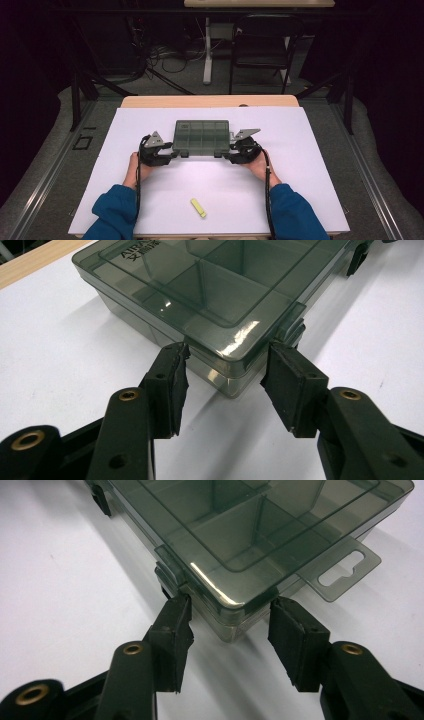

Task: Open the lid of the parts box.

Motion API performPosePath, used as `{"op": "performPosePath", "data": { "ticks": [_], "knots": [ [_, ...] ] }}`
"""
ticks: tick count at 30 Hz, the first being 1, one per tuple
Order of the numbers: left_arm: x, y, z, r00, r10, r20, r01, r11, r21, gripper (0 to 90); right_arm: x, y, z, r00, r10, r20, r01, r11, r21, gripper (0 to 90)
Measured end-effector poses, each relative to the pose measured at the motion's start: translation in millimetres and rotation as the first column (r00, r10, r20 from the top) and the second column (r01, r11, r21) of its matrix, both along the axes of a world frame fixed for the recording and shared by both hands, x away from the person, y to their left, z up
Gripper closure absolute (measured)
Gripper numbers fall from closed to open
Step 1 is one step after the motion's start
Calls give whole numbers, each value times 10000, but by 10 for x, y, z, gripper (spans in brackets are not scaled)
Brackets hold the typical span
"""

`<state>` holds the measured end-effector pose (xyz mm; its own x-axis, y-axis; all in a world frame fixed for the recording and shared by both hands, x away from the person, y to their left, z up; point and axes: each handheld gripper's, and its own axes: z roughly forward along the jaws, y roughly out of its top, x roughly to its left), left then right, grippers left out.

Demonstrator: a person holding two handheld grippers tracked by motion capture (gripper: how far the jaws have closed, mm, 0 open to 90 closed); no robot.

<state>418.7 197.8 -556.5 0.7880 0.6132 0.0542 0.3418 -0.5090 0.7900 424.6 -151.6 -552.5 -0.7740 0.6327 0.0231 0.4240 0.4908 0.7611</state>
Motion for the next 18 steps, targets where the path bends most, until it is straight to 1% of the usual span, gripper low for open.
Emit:
{"op": "performPosePath", "data": {
  "ticks": [2, 5, 10, 12, 15, 16, 18],
  "knots": [
    [0, -1, 0, 10000, 12, 2, -12, 10000, 5, 498, 0, -13, 17, 10000, -53, 40, 53, 10000, -49, 487],
    [3, -4, -4, 10000, 14, 14, -14, 10000, 4, 494, -6, -16, 30, 9999, -85, 108, 86, 10000, -28, 486],
    [2, -16, -11, 10000, 50, -80, -49, 10000, 46, 489, -16, -8, 39, 9997, -155, 209, 155, 9999, -27, 500],
    [4, -27, -26, 9999, 109, -66, -108, 9998, 158, 500, -19, -4, 45, 9995, -175, 263, 174, 9998, 38, 507],
    [4, -25, -23, 9999, 97, -71, -96, 9998, 176, 505, -23, -3, 54, 9995, -175, 274, 177, 9998, -71, 518],
    [5, -24, -23, 9999, 89, -56, -88, 9998, 176, 505, -14, -14, 41, 9994, -161, 298, 157, 9998, 119, 521],
    [6, -22, -24, 9999, 88, -88, -86, 9998, 154, 504, -12, -17, 41, 9995, -155, 275, 153, 9998, 97, 520]
  ]
}}
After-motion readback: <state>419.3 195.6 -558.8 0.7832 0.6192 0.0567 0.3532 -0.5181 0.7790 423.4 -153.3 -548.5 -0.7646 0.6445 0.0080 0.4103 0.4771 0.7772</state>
